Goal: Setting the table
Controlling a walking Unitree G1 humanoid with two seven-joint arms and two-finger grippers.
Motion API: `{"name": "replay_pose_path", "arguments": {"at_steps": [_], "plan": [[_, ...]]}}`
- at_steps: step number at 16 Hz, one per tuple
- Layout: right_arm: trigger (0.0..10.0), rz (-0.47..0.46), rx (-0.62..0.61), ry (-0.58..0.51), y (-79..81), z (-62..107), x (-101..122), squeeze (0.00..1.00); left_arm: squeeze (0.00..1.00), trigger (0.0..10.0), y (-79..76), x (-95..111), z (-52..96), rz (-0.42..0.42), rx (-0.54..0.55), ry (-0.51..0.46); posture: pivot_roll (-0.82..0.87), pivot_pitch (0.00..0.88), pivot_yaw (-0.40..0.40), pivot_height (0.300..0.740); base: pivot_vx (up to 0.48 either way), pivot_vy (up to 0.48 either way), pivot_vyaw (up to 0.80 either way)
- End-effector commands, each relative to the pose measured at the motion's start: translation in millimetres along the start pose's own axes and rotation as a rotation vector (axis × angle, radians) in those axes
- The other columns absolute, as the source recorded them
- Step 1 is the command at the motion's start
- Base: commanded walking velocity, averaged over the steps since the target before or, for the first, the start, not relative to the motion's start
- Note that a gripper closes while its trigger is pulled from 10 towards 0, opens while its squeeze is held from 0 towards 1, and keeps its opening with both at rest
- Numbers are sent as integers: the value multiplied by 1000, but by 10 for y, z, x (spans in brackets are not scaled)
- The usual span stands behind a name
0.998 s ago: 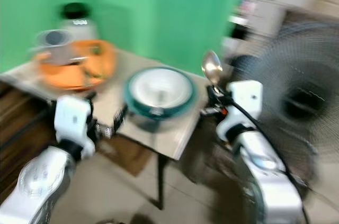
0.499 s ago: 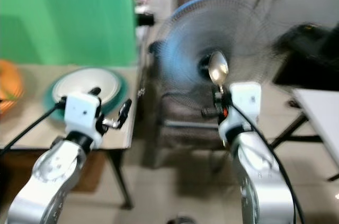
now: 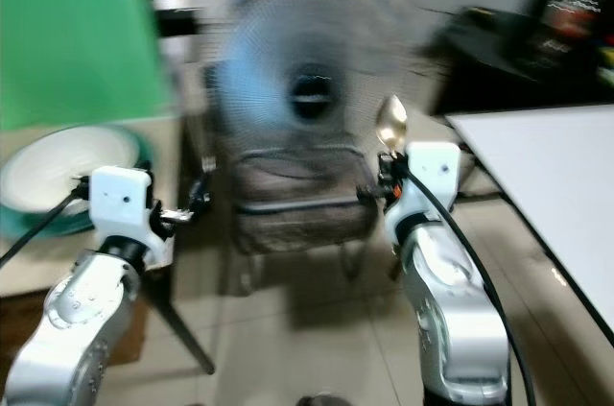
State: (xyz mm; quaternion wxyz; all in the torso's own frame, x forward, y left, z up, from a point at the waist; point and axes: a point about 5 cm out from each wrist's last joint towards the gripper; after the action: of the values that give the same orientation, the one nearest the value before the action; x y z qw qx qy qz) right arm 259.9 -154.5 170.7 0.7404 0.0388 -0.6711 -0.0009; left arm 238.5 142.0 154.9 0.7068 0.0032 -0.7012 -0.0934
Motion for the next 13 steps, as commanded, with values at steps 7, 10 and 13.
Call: {"name": "replay_pose_path", "arguments": {"at_steps": [7,10,13], "plan": [[10000,119,12,50,-34,59,-19,0,0,10000,-70,6,-22,18,-6,-23,-32,0,-55,740,0,0,-800],[10000,132,-52,67,-106,110,-59,0,0,10000,-125,-9,-42,16,-44,-17,-41,0,-34,740,0,0,-800],[10000,99,-88,95,-114,178,-125,0,0,10000,-85,3,-58,-1,-47,-11,-39,0,-2,740,0,0,-800]]}}
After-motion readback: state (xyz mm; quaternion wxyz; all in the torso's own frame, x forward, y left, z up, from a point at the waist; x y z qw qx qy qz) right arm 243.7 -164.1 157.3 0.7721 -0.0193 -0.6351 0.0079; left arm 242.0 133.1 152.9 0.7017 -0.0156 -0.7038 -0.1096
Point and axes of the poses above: a point about 5 cm out from each wrist's last joint towards the gripper, its own z axis pointing back from the gripper into the wrist, its own x axis along the axis of the wrist's last joint, y = z × x, and after that the axes turned 2 degrees about -z, right-handed
